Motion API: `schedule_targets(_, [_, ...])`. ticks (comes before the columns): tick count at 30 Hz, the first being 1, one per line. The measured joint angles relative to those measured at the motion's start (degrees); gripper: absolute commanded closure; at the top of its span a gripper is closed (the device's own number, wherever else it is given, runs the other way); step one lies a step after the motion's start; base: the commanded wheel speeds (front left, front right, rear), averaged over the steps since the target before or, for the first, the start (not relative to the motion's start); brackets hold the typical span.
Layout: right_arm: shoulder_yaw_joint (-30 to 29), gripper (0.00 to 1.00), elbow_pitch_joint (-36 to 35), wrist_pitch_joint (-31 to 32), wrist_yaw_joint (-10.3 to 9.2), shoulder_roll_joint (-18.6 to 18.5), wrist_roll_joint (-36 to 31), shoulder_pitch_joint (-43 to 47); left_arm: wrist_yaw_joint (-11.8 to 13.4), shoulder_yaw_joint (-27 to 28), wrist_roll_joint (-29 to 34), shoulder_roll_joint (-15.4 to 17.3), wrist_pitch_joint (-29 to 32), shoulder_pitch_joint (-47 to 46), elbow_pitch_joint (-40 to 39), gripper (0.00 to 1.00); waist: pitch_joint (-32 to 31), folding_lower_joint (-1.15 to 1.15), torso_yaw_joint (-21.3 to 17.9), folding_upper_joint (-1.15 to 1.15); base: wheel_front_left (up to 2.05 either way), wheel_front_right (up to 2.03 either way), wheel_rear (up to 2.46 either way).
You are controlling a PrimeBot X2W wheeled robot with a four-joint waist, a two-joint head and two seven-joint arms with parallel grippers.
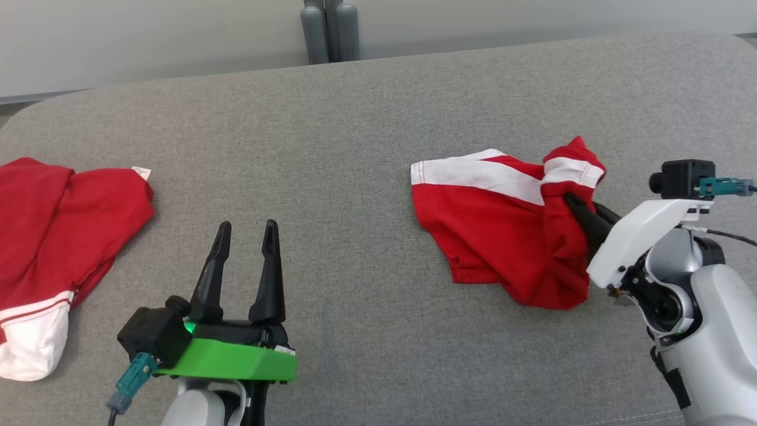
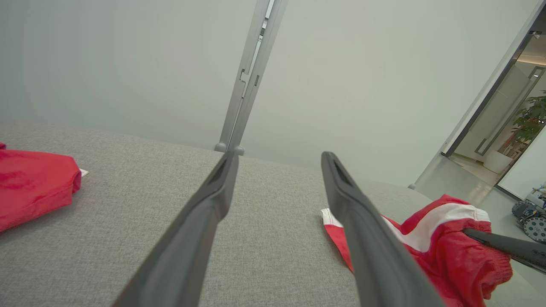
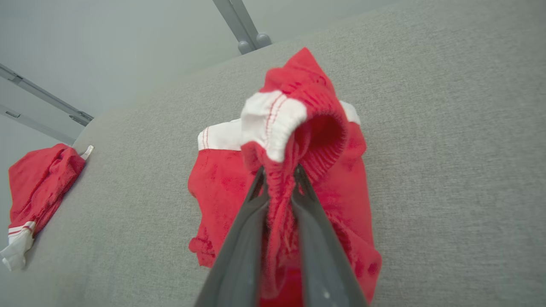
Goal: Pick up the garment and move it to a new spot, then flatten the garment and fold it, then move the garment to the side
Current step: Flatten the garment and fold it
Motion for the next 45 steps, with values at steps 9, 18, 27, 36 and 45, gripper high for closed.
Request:
schedule_targets(9, [4.09,1.00,-1.27,-0.77,-0.01,6.35,1.44,0.26,0.00,-0.79,-0.30,0.00,0.00,0.05,0.23,0.00,-0.64,0.00,0.82,0.00,0.00,0.00,0.00])
schedule_targets(18, [4.12,1.00,10.77,-6.34,-0.01,10.73,-3.88,-4.75,0.00,-1.66,-1.46,0.00,0.00,0.04,0.48,0.00,-0.74,0.00,2.76,0.00,0.00,0.00,0.00])
schedule_targets(27, [5.26,0.00,20.08,-12.52,-0.01,11.62,-5.22,-9.66,0.25,-1.90,-1.97,0.00,0.00,0.01,0.35,0.00,-0.31,0.00,4.64,0.00,0.00,0.00,0.00])
schedule_targets(36, [15.30,0.00,16.05,-13.19,-0.01,11.71,1.53,-9.19,0.52,-1.85,-2.22,0.00,0.00,0.01,-0.07,0.00,-0.08,0.00,3.85,0.00,0.00,0.00,0.00])
schedule_targets(45, [14.68,0.00,7.58,-20.41,-0.01,9.58,0.20,-7.11,0.73,-1.72,-2.20,0.00,0.00,0.01,-0.41,0.00,0.28,0.00,2.76,0.00,0.00,0.00,0.00])
